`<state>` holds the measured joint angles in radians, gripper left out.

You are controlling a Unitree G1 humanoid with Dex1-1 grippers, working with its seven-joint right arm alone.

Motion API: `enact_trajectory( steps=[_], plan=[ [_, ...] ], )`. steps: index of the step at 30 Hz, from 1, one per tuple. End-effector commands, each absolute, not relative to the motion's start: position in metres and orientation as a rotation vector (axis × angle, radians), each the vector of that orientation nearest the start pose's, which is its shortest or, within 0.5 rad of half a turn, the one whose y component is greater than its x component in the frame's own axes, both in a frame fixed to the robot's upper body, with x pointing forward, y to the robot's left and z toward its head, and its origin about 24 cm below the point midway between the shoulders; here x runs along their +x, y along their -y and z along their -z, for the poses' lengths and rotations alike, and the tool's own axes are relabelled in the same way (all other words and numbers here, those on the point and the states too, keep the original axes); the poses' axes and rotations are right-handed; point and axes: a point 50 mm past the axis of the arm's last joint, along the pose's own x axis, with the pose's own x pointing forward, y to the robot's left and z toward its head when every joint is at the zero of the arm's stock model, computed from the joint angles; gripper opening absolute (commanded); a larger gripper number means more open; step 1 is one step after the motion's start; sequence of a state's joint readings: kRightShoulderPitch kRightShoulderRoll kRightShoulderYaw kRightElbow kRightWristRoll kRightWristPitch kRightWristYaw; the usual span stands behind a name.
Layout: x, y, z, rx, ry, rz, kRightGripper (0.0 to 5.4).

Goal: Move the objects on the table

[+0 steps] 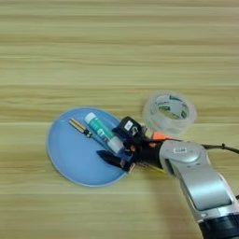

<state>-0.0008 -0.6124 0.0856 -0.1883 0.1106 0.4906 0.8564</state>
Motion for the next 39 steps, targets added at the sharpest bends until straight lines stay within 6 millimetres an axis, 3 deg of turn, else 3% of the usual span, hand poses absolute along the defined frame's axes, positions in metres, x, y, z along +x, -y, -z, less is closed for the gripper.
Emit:
enact_trajectory(
  steps=[1,21,39],
  plan=[
    [0.24,0.206,-0.072,-0.418,-0.446,-0.821,3.78],
    [0.243,0.207,-0.073,-0.418,-0.437,-0.814,1.77],
    [0.25,0.2,-0.093,-0.364,-0.305,-0.794,1.71]
  ],
)
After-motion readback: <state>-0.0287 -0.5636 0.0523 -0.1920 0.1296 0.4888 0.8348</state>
